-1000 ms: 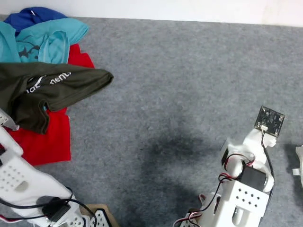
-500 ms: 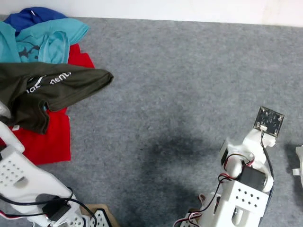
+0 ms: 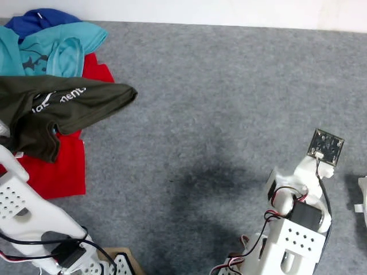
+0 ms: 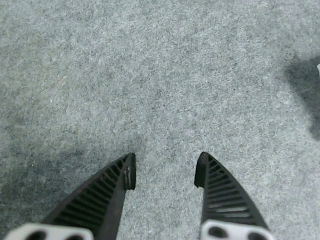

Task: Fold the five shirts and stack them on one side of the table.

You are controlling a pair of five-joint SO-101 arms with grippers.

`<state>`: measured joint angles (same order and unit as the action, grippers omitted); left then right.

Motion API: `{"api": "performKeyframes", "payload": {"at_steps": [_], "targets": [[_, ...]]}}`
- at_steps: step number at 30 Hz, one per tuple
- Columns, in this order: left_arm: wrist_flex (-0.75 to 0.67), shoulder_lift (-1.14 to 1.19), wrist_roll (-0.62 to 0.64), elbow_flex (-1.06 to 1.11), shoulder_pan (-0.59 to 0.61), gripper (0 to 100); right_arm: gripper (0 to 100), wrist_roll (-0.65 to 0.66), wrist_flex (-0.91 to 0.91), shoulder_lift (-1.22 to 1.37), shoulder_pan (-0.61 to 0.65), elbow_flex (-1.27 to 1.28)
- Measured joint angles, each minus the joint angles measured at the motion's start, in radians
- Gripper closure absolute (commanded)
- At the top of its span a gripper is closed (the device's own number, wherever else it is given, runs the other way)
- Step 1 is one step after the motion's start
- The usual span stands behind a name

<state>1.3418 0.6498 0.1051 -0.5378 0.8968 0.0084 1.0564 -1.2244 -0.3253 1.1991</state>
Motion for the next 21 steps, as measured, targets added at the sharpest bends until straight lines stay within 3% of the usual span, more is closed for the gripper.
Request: {"api": "performKeyframes", "payload": {"at_steps": [21], "targets": [[-0.094, 0.000, 0.000, 0.046, 0.011, 83, 79.6, 0.000, 0.000, 0.000, 0.000, 0.000]]}}
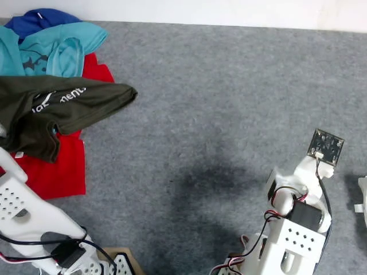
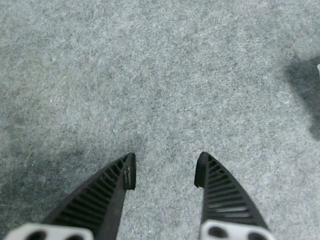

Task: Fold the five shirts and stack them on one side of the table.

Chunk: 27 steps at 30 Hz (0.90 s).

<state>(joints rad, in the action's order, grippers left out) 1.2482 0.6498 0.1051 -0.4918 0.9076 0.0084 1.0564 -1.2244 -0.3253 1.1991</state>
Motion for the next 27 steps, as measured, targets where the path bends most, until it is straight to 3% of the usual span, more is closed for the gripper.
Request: {"api": "performKeyframes", "payload": {"at_steps": [8, 21, 27], "targets": [[-0.003, 0.000, 0.000, 0.000, -0.038, 98, 79.6, 0.000, 0.000, 0.000, 0.000, 0.000], [-0.003, 0.000, 0.000, 0.000, -0.044, 99, 79.6, 0.000, 0.000, 0.000, 0.000, 0.000], [0.005, 0.000, 0.023, -0.003, -0.103, 99, 79.6, 0.000, 0.000, 0.000, 0.000, 0.000]]}}
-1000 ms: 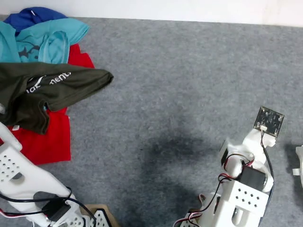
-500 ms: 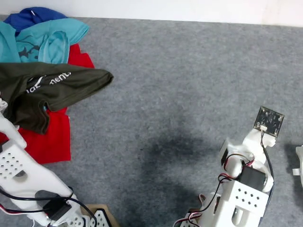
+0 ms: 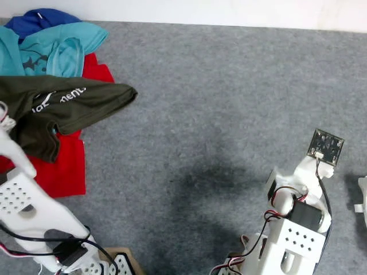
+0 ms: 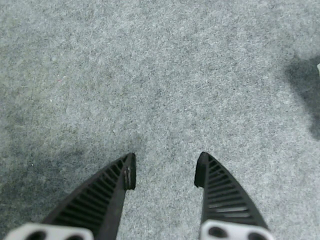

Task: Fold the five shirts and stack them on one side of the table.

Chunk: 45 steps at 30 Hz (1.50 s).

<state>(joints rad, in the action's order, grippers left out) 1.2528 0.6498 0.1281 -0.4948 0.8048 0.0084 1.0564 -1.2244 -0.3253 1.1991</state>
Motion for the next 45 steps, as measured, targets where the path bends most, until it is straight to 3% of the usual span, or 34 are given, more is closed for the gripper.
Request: {"api": "performKeyframes", "payload": {"at_steps": [8, 16, 22, 29, 33, 41, 43, 45], "targets": [[0.218, -0.080, 0.074, -0.138, -0.204, 99, 79.6, 0.000, 0.000, 0.000, 0.035, 0.023], [0.410, -0.345, 0.074, -0.252, -0.618, 99, 79.6, 0.000, -0.112, -0.003, 0.100, 0.181], [0.419, -0.508, 0.074, -0.259, -1.022, 99, 79.6, 0.000, -0.152, -0.003, 0.118, 0.241], [0.218, -0.562, 0.075, -0.259, -1.401, 99, 79.6, 0.000, -0.158, -0.003, 0.123, 0.241], [0.106, -0.562, 0.075, -0.259, -1.476, 97, 79.6, 0.000, -0.158, -0.003, 0.123, 0.241], [0.146, -0.562, 0.074, -0.261, -1.501, 54, 79.6, 0.000, -0.158, -0.003, 0.124, 0.241], [0.164, -0.562, 0.074, -0.261, -1.482, 48, 79.6, 0.000, -0.158, -0.003, 0.143, 0.241], [0.176, -0.562, 0.074, -0.261, -1.448, 48, 79.6, 0.000, -0.164, -0.003, 0.150, 0.256]]}}
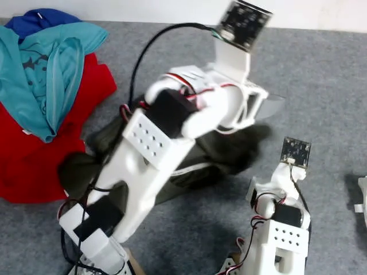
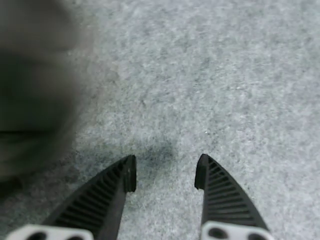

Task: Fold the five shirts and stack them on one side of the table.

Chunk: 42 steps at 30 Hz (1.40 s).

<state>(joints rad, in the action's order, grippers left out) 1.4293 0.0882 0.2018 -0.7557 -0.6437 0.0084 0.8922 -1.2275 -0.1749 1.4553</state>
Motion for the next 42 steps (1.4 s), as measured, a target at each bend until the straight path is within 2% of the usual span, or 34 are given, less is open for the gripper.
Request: {"api": "performKeyframes", "payload": {"at_steps": [4, 8, 13, 18, 24, 28, 33, 38, 42], "targets": [[0.072, -0.015, -0.002, -0.037, 0.107, 54, 79.6, 0.000, -0.021, 0.000, 0.000, 0.014], [0.178, -0.106, -0.002, -0.057, 0.261, 63, 79.6, 0.000, 0.003, 0.000, 0.006, 0.014], [0.319, -0.244, -0.002, -0.060, 0.408, 77, 79.6, 0.000, 0.106, 0.000, 0.103, -0.031], [0.333, -0.427, -0.002, 0.046, 0.568, 82, 79.6, 0.018, 0.166, 0.000, 0.315, -0.089], [0.333, -0.649, -0.002, 0.404, 0.700, 82, 79.6, 0.146, 0.245, 0.000, 0.654, -0.192], [0.253, -0.789, -0.002, 0.680, 0.821, 82, 79.6, 0.126, 0.249, 0.000, 0.841, -0.258], [0.043, -0.925, -0.002, 1.059, 0.928, 82, 79.6, 0.069, 0.169, 0.000, 1.008, -0.272], [-0.115, -1.005, -0.002, 1.392, 0.939, 82, 79.3, 0.063, 0.041, 0.005, 1.076, -0.262], [-0.226, -1.014, 0.000, 1.576, 0.945, 82, 79.3, 0.057, -0.035, 0.115, 1.083, -0.262]]}}
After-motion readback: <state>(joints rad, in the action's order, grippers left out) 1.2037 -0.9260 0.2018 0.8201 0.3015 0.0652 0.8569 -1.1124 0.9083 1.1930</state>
